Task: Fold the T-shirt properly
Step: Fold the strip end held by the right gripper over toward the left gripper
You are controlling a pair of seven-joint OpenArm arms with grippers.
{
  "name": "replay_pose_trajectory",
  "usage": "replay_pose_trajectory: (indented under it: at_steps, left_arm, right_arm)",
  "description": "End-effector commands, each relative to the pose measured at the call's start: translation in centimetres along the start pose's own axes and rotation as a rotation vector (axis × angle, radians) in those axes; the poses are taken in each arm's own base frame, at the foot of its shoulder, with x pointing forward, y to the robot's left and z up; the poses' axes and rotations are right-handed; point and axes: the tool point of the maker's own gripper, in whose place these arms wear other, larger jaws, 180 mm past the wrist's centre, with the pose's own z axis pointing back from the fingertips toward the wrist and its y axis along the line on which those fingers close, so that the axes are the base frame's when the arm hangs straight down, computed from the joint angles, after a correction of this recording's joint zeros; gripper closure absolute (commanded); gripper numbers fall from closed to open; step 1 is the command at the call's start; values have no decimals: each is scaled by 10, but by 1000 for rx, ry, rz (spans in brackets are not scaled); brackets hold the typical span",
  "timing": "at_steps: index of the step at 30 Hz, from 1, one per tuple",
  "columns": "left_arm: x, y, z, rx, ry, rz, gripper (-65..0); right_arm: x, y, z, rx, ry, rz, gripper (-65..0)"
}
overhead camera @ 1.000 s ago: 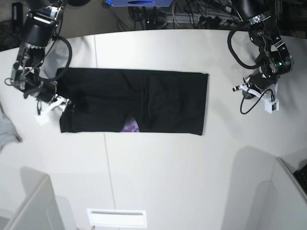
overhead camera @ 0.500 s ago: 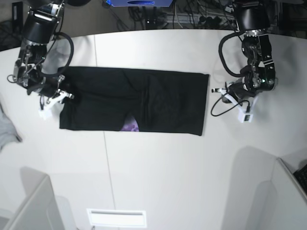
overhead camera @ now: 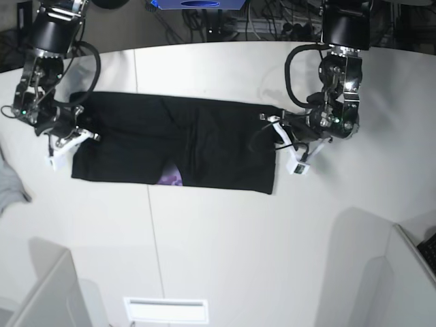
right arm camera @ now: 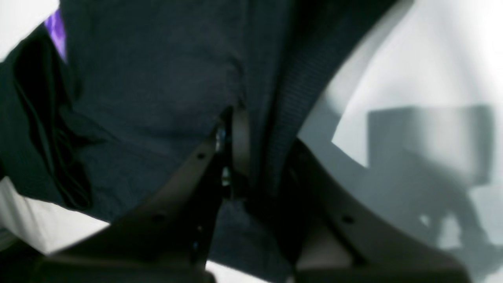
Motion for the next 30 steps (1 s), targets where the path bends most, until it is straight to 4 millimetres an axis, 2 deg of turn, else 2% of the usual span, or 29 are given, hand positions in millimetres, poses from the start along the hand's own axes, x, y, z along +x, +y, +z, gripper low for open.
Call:
replay_pose_trajectory:
  at_steps: [1, 3, 6, 14, 20, 28, 30]
  left_arm:
    - [14, -6, 2, -11, -26, -26, 0]
    - [20, -22, -3, -41, -27, -58, 0]
    - [25, -35, -6, -66, -30, -83, 0]
    - [34, -44, -7, -86, -49, -86, 0]
    - [35, -70, -14, -123, -24, -181, 0]
    - [44, -70, -13, -122, -40, -189, 0]
    - [46, -68, -12, -118, -43, -192, 0]
  right_arm:
    - [28, 4, 12, -11, -69, 58, 0]
    - [32, 3, 17, -75, -64, 121, 0]
    - [39, 5, 24, -144, -77, 190, 0]
    - [60, 23, 49, -192, -149, 290, 0]
    - [63, 63, 48, -142, -168, 412, 0]
    - [64, 113, 53, -91, -221, 409, 0]
    - [60, 129, 50, -60, -221, 410, 0]
